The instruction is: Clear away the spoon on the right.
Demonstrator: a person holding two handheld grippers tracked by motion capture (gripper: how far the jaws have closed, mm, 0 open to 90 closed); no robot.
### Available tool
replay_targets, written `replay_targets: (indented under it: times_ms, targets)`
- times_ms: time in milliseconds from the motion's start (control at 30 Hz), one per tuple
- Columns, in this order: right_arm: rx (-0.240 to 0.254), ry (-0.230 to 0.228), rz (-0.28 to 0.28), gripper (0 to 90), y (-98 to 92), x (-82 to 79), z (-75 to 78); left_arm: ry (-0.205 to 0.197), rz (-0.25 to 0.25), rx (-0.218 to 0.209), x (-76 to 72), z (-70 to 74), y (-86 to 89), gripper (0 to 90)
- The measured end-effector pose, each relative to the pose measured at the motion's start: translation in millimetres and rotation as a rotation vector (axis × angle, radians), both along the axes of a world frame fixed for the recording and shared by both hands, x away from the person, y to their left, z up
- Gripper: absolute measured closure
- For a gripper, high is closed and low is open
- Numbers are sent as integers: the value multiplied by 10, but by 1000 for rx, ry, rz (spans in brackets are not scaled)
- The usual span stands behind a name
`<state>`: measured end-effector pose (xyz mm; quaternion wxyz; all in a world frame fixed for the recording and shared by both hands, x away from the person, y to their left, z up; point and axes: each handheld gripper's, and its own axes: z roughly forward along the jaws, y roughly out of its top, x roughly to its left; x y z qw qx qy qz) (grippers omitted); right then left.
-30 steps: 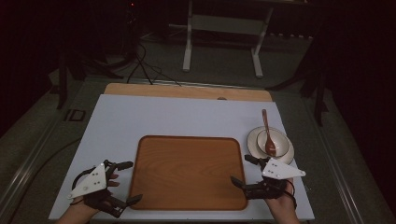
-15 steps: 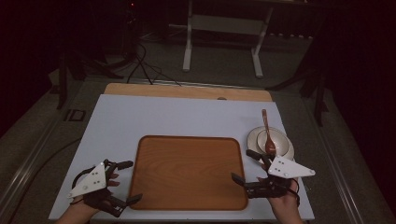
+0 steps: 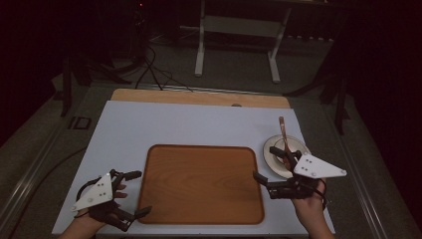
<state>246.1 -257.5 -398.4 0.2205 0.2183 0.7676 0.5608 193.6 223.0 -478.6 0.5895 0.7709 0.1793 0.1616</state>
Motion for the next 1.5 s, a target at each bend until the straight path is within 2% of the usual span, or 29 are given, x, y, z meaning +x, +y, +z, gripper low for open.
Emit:
replay_targets:
  times_ms: [400, 533, 633, 767, 900, 1067, 1133, 1333, 1500]
  targets:
    - [21, -24, -70, 119, -194, 319, 260, 2, -4, 4, 2, -9, -15, 25]
    - [16, -29, -132, 109, -271, 453, 328, 2, -4, 6, 3, -14, -19, 25]
    - [15, -15, -183, 109, -319, 571, 337, 4, -7, 7, 2, -16, -23, 25]
    - [6, 43, -228, 109, -388, 745, 319, 5, -8, 7, 2, -18, -29, 24]
    - [-7, 69, -274, 134, -428, 897, 297, 6, -9, 11, 1, -20, -35, 25]
    - [-10, 152, -337, 154, -470, 1121, 255, 5, -12, 12, 0, -20, -36, 25]
    - [-22, 169, -362, 166, -476, 1184, 230, 5, -13, 13, -1, -22, -37, 25]
    - [-68, 221, -432, 232, -505, 1376, 104, 4, -13, 14, -1, -24, -34, 25]
    - [-111, 281, -485, 293, -561, 1509, -68, 3, -14, 15, 0, -24, -35, 25]
